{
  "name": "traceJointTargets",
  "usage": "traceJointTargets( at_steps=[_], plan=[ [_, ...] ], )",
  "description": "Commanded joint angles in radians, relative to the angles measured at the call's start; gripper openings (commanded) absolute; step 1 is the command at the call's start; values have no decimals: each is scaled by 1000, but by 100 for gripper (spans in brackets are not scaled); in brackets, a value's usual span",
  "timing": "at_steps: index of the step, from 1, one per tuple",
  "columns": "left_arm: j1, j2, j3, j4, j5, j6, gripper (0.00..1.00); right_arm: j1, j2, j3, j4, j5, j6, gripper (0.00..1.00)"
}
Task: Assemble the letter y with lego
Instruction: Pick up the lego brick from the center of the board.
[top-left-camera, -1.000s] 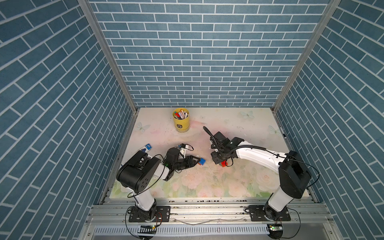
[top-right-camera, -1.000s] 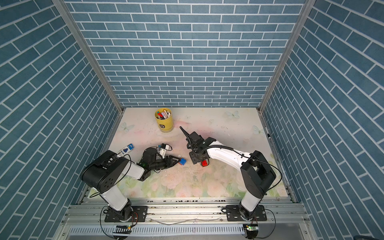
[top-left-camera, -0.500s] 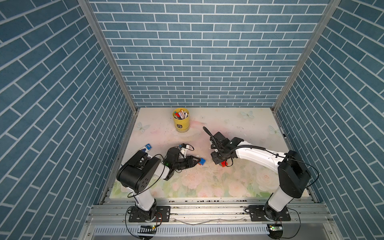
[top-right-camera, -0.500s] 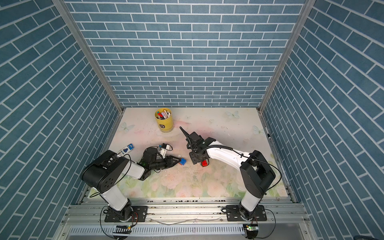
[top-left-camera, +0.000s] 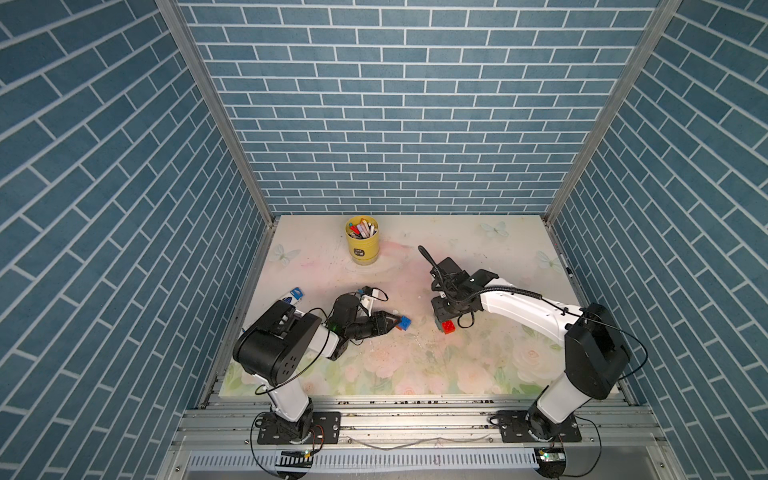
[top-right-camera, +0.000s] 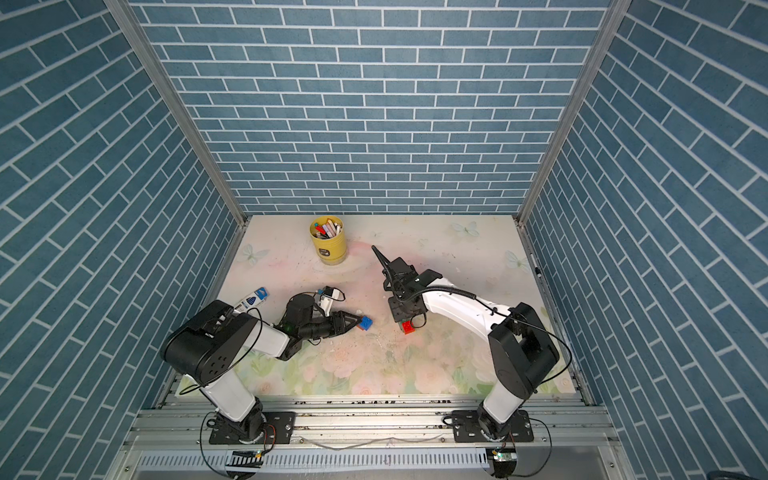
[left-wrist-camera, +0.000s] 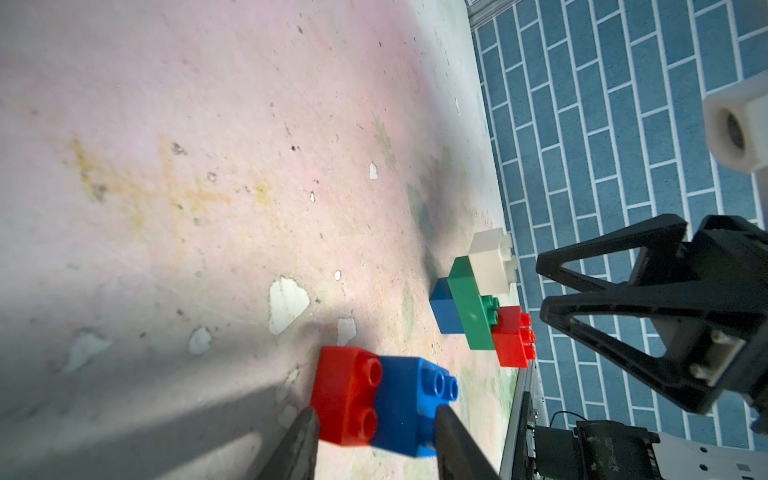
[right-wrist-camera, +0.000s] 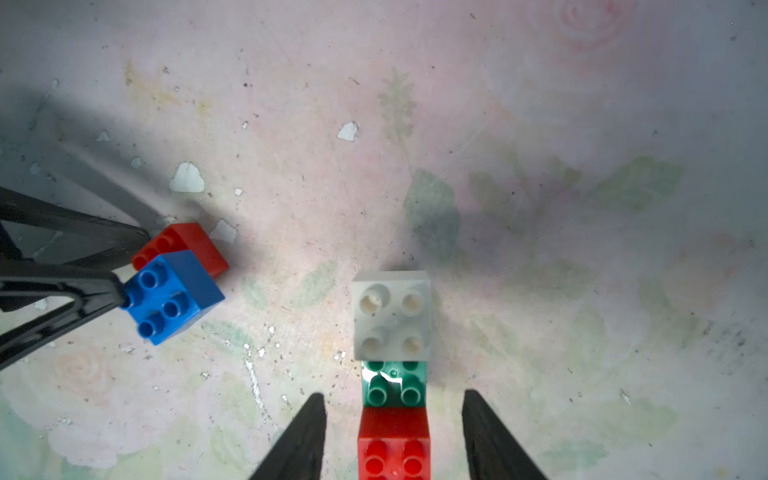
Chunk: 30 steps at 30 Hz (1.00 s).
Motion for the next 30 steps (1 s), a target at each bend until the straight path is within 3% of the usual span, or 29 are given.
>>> traceJointTargets(
  at_steps=[1,10,17,24,30],
  plan=[
    [2,72,-45,-286,-89,22,46,-8,28,-24,-21,-26,34,54],
    [4,68,-46,-295,-92,27,46,-19,99,-32,23,-92,18,49],
    [3,68,-46,-294,-92,28,46,-21,130,-15,20,-108,-6,36],
    [8,76,-46,-292,-89,29,46,-14,105,12,-22,-119,-100,26],
    [13,78,-47,-294,-86,34,46,13,77,41,-40,-148,-229,24]
  ],
)
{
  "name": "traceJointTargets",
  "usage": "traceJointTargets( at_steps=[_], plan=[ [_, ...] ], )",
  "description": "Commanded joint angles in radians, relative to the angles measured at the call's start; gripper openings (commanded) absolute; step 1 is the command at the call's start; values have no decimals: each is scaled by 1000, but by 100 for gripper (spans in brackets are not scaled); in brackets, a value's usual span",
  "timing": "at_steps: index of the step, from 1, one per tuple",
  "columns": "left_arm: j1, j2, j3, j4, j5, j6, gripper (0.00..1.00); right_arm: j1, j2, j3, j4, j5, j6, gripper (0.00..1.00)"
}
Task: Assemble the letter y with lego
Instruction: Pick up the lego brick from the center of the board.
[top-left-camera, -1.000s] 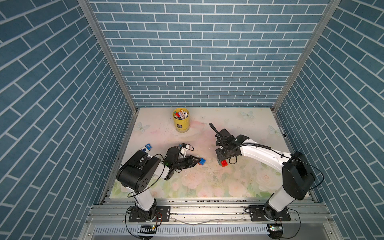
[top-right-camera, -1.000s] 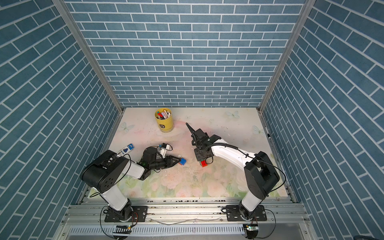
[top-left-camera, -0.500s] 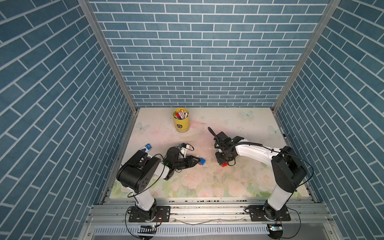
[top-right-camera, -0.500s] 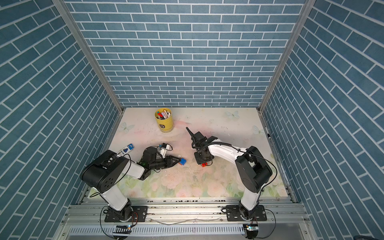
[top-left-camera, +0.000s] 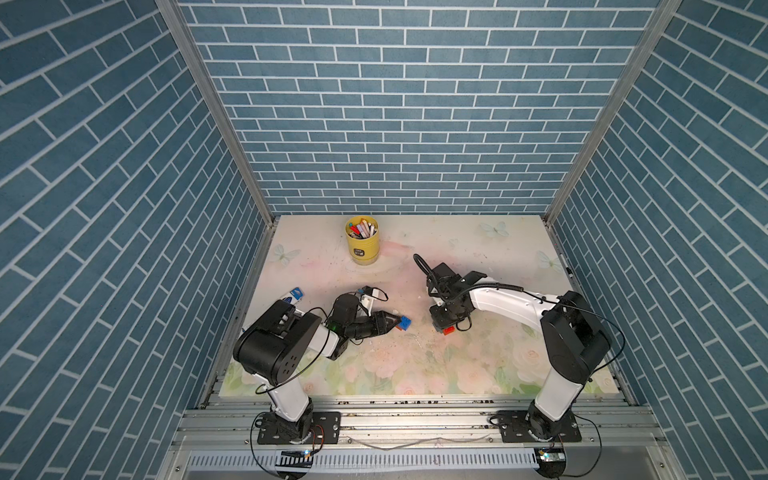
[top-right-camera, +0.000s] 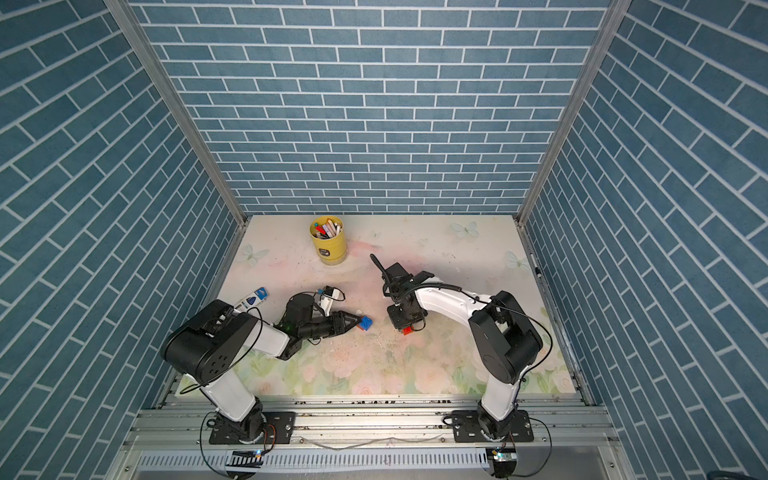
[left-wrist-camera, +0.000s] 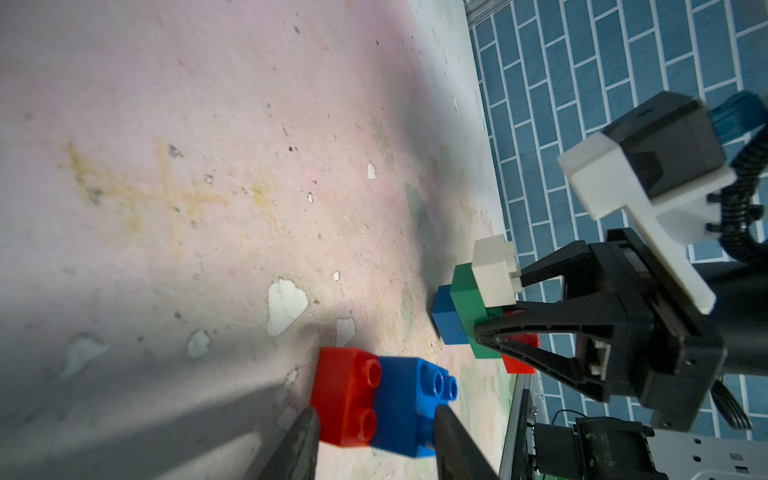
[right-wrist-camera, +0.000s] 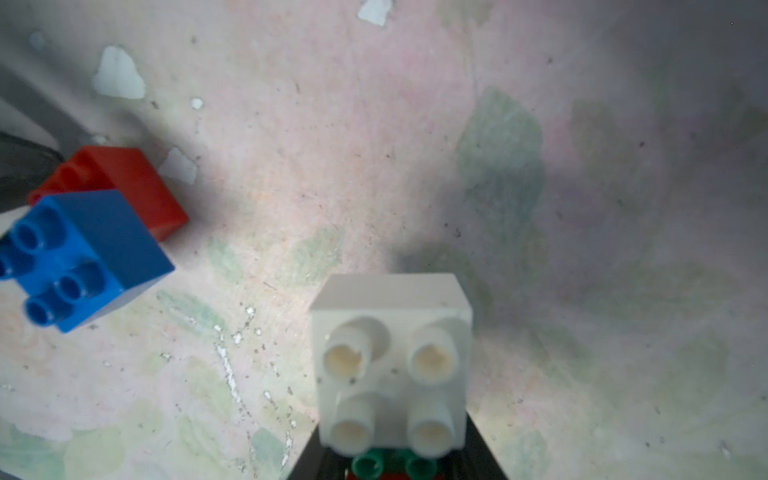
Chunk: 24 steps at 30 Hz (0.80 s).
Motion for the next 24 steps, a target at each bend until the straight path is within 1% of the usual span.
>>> traceJointTargets(
  at_steps=[1,7,14,24],
  plan=[
    [6,74,-50,-293,-98,25,46,20,-41,42,-35,-29,-121,24],
    [11,74,-46,-303,-93,30,45,45,-39,88,-27,-64,-220,24],
    [17,69,-51,-307,-93,32,45,72,-12,136,-24,-97,-295,23],
    [23,75,-48,-311,-90,36,45,102,35,187,-30,-127,-395,24]
  ],
)
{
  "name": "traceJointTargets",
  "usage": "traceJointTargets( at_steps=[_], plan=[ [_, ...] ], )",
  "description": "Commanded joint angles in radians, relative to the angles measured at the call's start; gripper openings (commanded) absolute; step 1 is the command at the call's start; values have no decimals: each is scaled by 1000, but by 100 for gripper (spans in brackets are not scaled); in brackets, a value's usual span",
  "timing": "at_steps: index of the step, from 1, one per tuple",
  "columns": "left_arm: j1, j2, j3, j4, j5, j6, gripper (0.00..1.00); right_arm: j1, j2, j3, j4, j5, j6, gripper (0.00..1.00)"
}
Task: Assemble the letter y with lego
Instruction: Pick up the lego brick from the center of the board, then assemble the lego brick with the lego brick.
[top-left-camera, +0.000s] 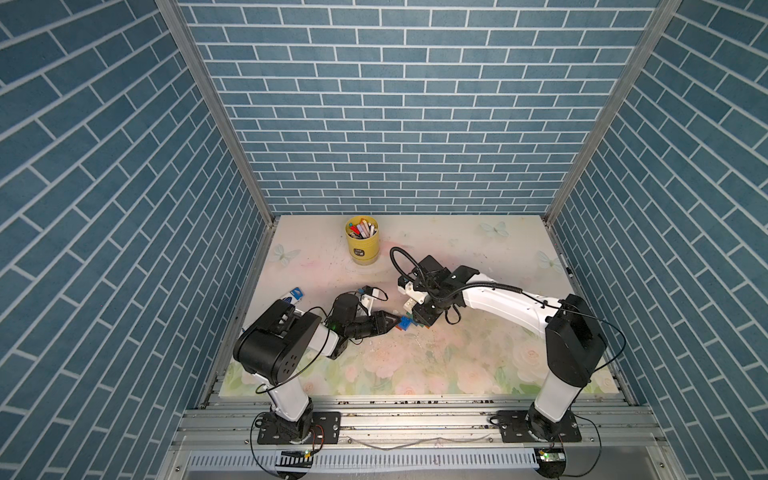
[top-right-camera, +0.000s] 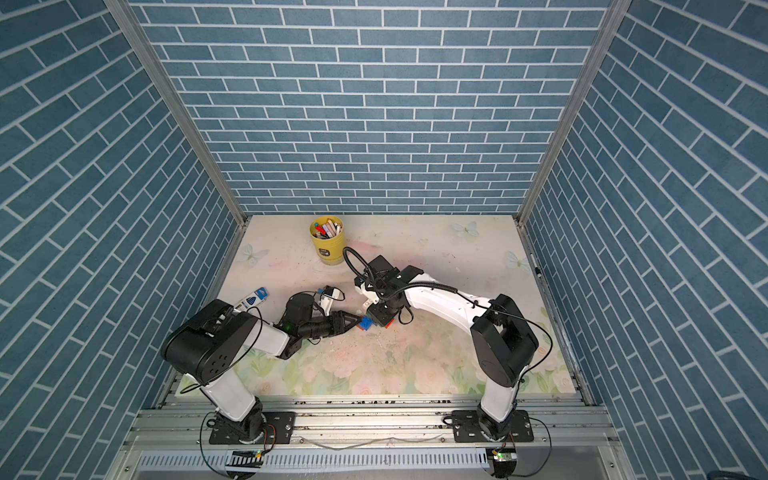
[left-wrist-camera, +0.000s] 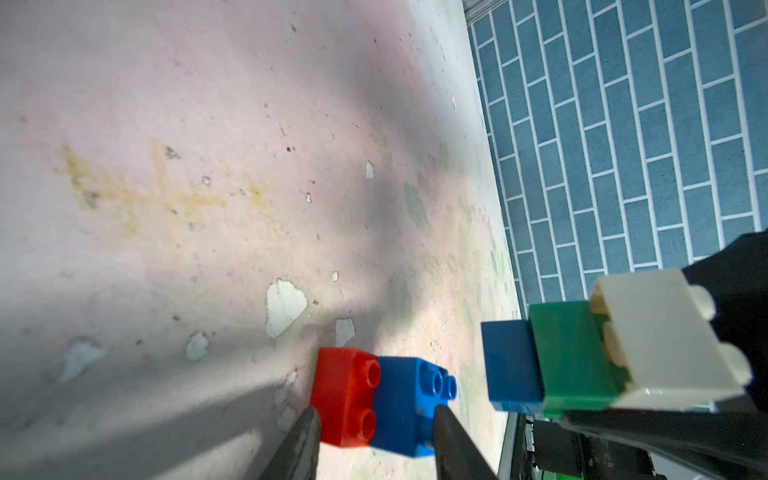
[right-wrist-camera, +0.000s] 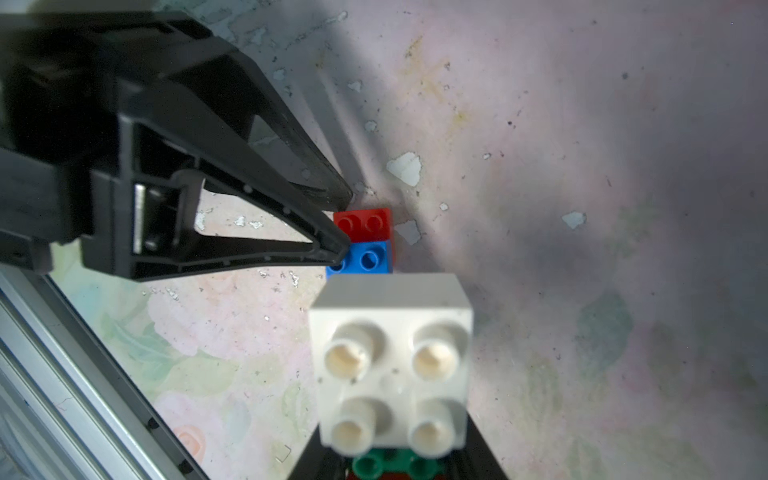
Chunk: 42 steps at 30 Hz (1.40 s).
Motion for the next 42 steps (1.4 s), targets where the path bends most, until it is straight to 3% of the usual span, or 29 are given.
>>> traceJointTargets(
  at_steps=[1,22,42],
  plan=[
    [13,74,-54,-302,-102,26,45,8,27,36,-23,-24,-94,24],
    [25,83,-61,-296,-103,30,45,28,108,88,-77,-57,-137,23],
    [29,86,-72,-290,-108,28,44,43,194,155,-175,5,-102,23]
  ],
)
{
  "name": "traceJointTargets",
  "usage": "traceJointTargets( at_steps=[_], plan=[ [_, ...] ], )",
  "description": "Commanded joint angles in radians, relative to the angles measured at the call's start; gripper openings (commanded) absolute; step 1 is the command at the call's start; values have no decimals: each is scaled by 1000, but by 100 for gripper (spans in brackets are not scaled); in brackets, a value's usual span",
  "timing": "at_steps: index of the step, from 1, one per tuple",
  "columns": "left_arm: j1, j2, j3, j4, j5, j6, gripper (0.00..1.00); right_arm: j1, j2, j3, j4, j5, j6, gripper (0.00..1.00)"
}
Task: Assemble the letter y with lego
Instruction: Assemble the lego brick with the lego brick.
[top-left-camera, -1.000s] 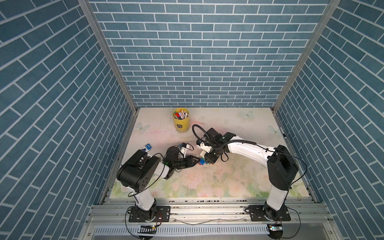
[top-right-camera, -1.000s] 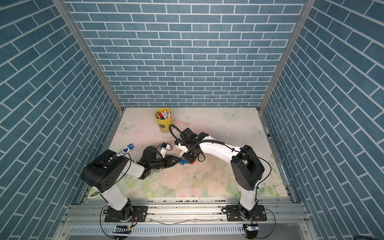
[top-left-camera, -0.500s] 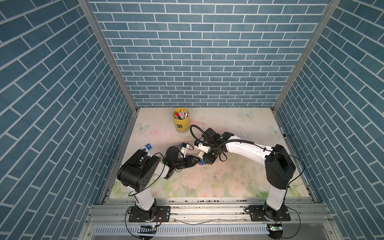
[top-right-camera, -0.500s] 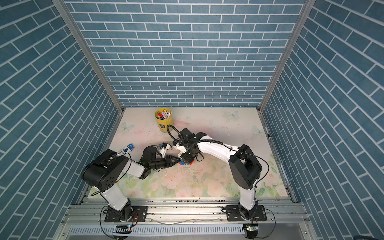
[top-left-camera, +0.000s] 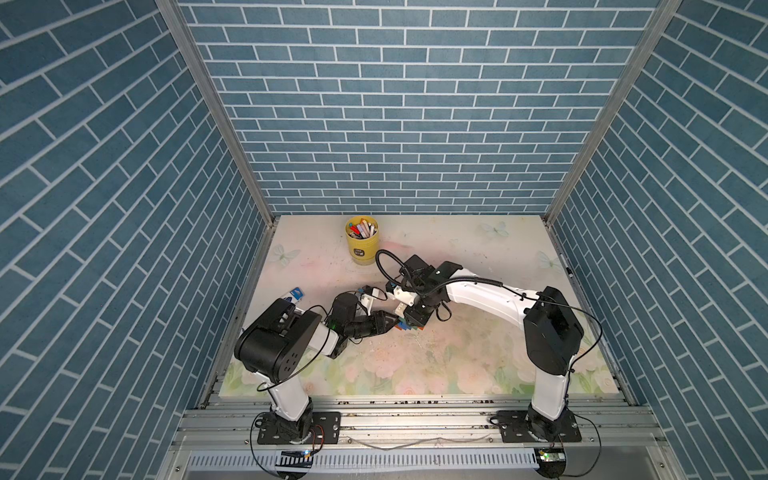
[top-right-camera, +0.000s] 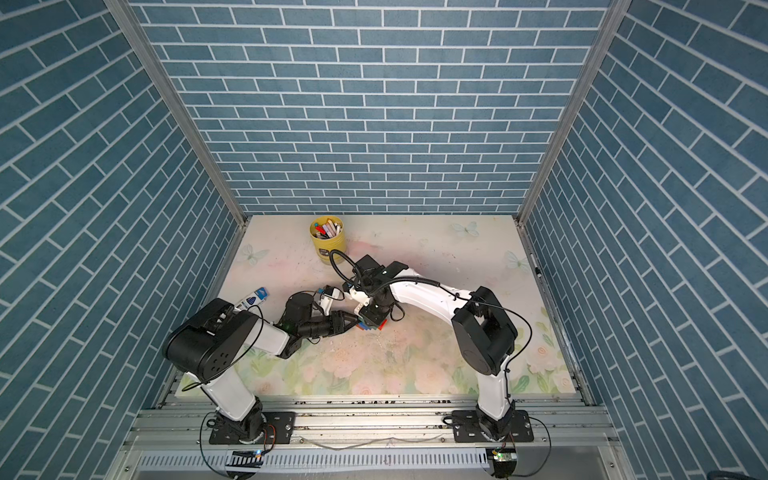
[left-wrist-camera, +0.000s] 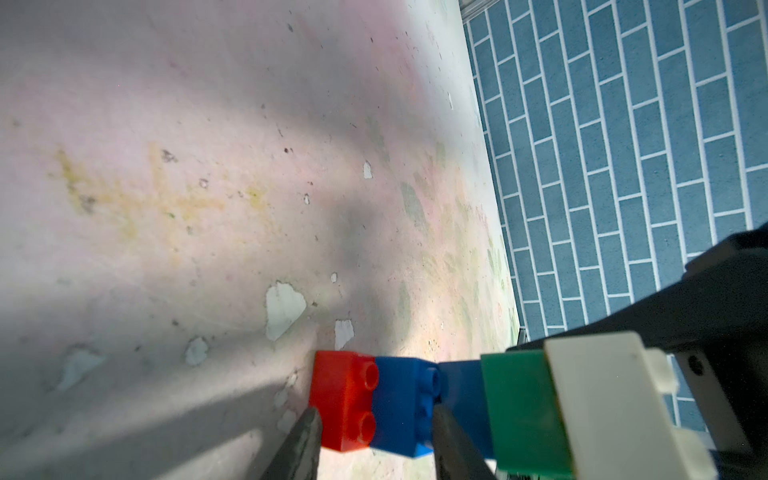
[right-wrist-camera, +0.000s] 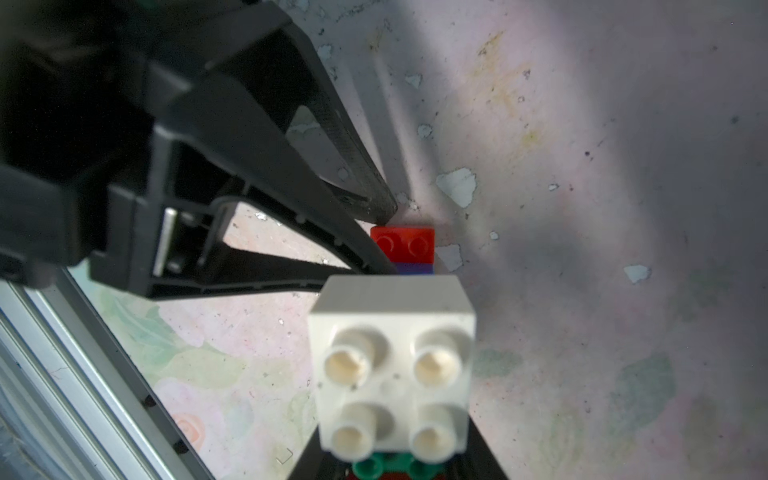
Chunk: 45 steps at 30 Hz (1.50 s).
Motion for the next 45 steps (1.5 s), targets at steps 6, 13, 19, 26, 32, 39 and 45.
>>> traceJointTargets(
  at_steps=[6,13,19,26,32,39,45],
  plan=[
    [18,69,-71,-303,-128,23,44,17,75,25,-91,73,41,23],
    [19,70,-70,-303,-129,23,44,38,99,45,-87,116,66,23],
    [20,72,-71,-304,-128,24,44,53,139,71,-109,116,72,23],
    [19,77,-71,-298,-127,24,44,64,166,90,-114,110,87,23],
    [20,75,-71,-298,-127,24,44,67,176,89,-105,104,90,22],
    [19,69,-73,-300,-126,24,44,67,165,91,-104,104,89,22],
    [20,60,-75,-301,-125,24,44,67,150,103,-115,103,84,21]
  ],
)
